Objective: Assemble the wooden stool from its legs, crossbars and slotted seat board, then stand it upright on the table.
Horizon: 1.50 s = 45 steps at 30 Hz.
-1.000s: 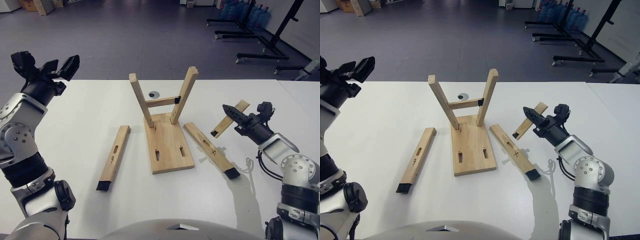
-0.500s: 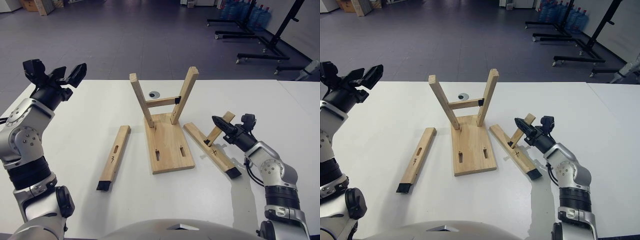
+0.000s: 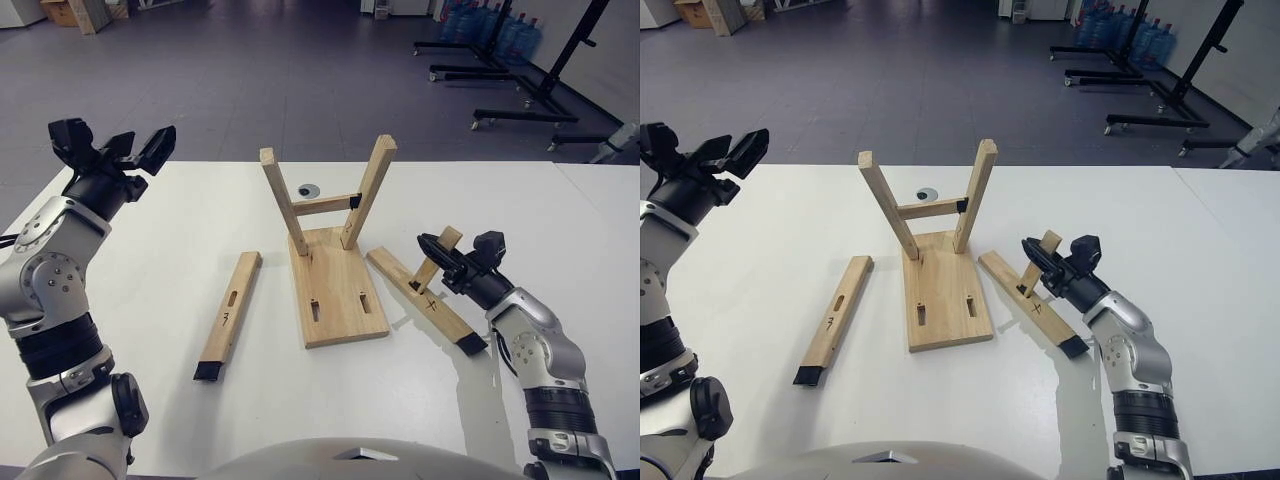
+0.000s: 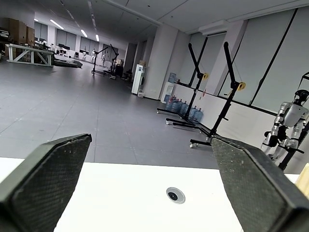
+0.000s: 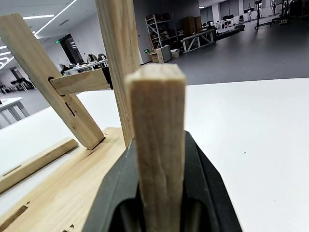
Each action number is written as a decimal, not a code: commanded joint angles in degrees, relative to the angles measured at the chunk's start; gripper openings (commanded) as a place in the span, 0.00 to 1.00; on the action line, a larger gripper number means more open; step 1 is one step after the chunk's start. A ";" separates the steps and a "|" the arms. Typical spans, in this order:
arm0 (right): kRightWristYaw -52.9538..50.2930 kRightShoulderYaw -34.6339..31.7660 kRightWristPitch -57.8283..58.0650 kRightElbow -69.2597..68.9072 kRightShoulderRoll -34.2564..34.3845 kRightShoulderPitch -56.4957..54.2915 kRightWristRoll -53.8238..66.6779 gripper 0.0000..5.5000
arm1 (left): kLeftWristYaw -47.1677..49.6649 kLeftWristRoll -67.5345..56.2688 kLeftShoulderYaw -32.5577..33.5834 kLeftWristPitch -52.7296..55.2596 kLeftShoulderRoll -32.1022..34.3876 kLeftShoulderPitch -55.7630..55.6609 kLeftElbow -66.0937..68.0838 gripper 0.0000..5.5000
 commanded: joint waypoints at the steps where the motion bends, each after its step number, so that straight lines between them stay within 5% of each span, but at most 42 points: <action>1: -1.38 3.07 -3.57 3.62 0.99 4.26 -6.74 0.07 | 0.21 0.26 -1.16 -0.70 0.78 0.15 -0.07 0.82; 17: -9.20 5.12 -21.10 21.39 5.63 -1.35 -15.04 0.07 | 0.66 0.55 -3.53 -2.47 0.46 -0.59 0.49 0.82; 27: -8.04 4.16 -17.16 21.61 6.77 -3.24 -13.05 0.43 | 0.91 0.41 -4.16 -3.11 0.37 -0.04 0.47 0.82; 31: -6.77 3.51 -14.42 16.10 5.50 -3.62 -11.27 0.56 | 1.00 0.39 -4.33 -3.18 0.30 0.00 0.42 0.82; 45: -7.54 -5.01 10.83 -15.04 -6.60 -7.89 2.46 0.56 | 1.11 0.35 -4.52 -3.26 0.53 0.44 0.00 0.82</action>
